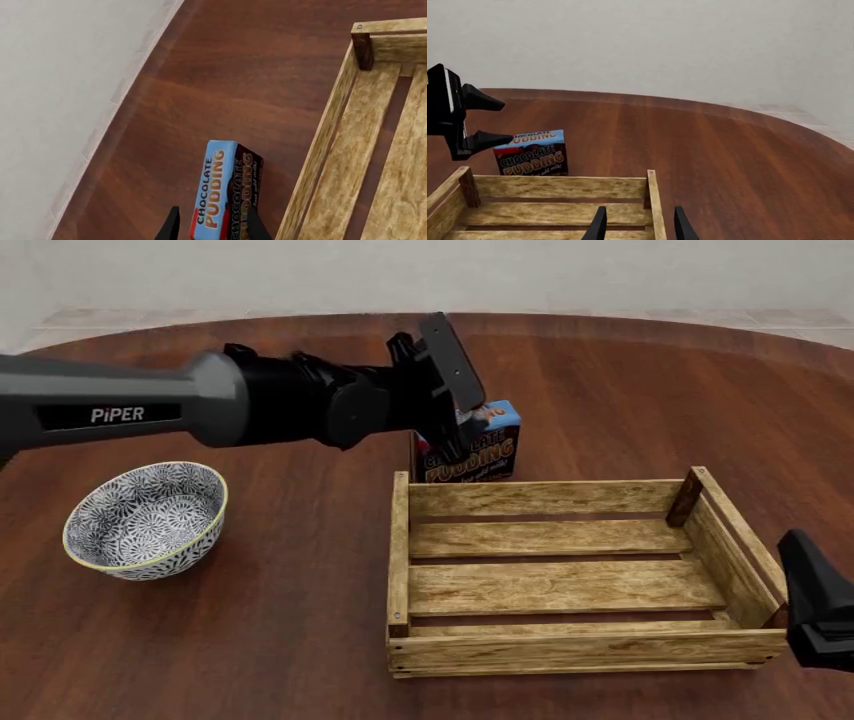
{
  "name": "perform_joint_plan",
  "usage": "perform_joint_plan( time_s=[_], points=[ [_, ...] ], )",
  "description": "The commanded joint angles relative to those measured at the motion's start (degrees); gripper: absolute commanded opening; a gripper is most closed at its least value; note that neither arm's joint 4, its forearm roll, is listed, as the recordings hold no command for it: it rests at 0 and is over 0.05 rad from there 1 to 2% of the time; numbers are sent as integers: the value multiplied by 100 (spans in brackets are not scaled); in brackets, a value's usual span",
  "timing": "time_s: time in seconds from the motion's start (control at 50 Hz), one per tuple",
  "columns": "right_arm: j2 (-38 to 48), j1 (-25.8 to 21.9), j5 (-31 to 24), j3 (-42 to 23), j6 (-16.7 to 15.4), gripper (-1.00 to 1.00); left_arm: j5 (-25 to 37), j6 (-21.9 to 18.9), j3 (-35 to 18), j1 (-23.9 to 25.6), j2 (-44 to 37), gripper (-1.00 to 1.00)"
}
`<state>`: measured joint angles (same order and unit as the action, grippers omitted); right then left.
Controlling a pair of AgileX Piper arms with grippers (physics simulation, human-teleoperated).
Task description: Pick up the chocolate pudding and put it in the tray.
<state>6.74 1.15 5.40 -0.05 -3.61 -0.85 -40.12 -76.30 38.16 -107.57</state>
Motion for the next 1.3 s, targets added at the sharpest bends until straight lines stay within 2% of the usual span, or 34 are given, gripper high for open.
perform_joint_plan(
  time_s=[0.02,0.04,0.06,0.08,1.3],
  points=[
    [-58,105,-28,-5,100,100,-70,21,41,26,-58,100],
    [445,42,240,0,-24,100,-73,21,48,27,-51,100],
    [490,42,286,1,-24,100,-73,21,48,27,-50,100],
    [237,-27,170,1,-159,100,-86,31,64,33,-48,100],
    [418,-55,287,3,-164,100,-124,36,127,-18,-31,100]
  ],
)
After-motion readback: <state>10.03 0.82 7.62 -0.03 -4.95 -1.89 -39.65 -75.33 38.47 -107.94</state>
